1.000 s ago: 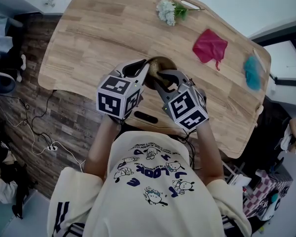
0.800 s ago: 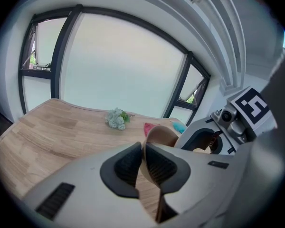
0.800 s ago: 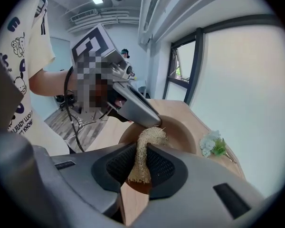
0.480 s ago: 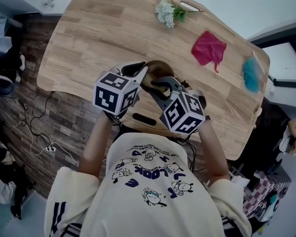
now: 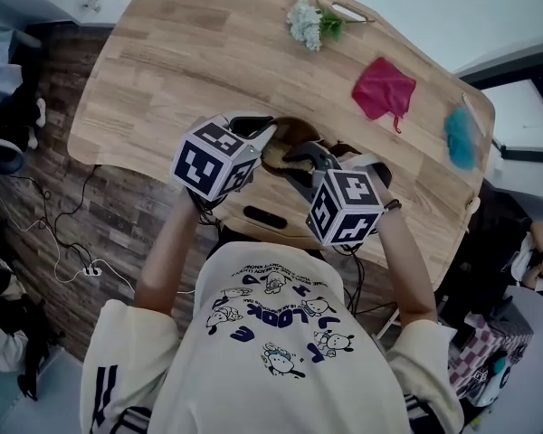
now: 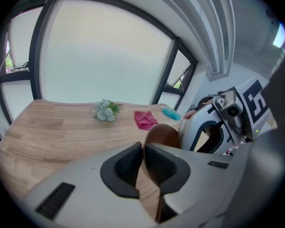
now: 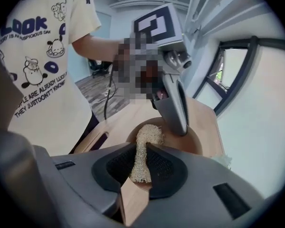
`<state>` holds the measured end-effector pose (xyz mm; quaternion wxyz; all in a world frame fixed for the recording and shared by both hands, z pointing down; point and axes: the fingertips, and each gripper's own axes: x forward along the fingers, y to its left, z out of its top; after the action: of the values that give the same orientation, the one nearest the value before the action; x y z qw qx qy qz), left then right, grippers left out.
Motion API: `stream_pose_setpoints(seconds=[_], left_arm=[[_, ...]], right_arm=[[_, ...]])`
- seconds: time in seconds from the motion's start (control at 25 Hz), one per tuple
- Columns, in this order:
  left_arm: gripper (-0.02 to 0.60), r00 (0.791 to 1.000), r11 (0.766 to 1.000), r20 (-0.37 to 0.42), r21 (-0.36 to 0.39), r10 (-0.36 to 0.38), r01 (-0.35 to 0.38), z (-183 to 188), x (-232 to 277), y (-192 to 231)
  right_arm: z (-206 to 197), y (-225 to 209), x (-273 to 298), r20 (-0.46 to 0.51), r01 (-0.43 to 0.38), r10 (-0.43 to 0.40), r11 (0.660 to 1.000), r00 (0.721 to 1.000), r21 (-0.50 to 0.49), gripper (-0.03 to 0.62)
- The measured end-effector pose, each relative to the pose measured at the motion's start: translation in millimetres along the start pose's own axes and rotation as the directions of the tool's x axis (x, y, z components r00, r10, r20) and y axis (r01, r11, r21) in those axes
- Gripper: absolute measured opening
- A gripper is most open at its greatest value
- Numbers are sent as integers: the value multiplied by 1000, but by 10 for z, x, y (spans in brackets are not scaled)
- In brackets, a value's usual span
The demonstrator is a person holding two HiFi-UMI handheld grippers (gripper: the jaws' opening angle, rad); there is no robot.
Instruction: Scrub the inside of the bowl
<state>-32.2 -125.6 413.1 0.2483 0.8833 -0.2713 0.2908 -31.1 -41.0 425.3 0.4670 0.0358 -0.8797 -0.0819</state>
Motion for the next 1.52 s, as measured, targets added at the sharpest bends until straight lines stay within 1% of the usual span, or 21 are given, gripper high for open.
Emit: stream_pose_setpoints(seconds=[0.16, 0.24, 0.32, 0.36, 0.44, 0.52, 0.6, 0.72, 0.84, 1.0, 1.16, 1.36, 1.52], left_arm=[[49, 997, 997, -50, 56, -53, 56, -22, 7, -75], [49, 995, 994, -68, 74, -70, 76, -34, 19, -101], [49, 994, 993, -76, 77, -81, 87, -45, 26, -111], [49, 994, 993, -75, 70, -85, 91, -50, 26, -112], [49, 994, 995, -66, 47, -90, 93, -55, 24, -102], [49, 995, 996, -52, 14, -88, 89, -56, 20, -77], [51, 996, 996, -37, -17, -83, 83, -54, 13, -60], [52, 998, 997, -20, -43, -67, 66, -52, 22, -48], [52, 999, 996, 1, -80, -46, 46, -62, 38, -11], [52, 999, 985, 46, -169, -23, 30, -69, 50, 39], [52, 998, 979, 57, -204, 7, 5, -77, 67, 72], [54, 998, 972, 64, -233, 23, -7, -118, 92, 69], [55, 998, 962, 65, -273, 21, -3, -168, 130, 51]], right_arm=[[-23, 116, -22, -82, -72, 60, 985, 995, -156, 58], [-48, 160, -36, -111, -95, 70, 966, 991, -240, 58], [-72, 192, -49, -132, -100, 60, 943, 989, -318, 58], [-72, 206, -55, -134, -98, 55, 936, 989, -339, 58], [-61, 211, -58, -123, -85, 45, 936, 991, -343, 58], [-62, 177, -45, -106, -58, 25, 947, 994, -316, 58], [-73, 120, -24, -90, -18, -6, 963, 996, -268, 58], [-99, 20, -4, -74, 59, -73, 983, 995, -172, 58], [-111, -114, -4, -53, 153, -157, 986, 986, -63, 58], [-129, -332, -48, -54, 285, -282, 956, 958, 66, 58], [-169, -443, -58, -73, 368, -361, 923, 930, 111, 60], [-233, -504, -54, -94, 431, -421, 882, 902, 193, 61], [-321, -575, -69, -114, 454, -441, 837, 890, 307, 61]])
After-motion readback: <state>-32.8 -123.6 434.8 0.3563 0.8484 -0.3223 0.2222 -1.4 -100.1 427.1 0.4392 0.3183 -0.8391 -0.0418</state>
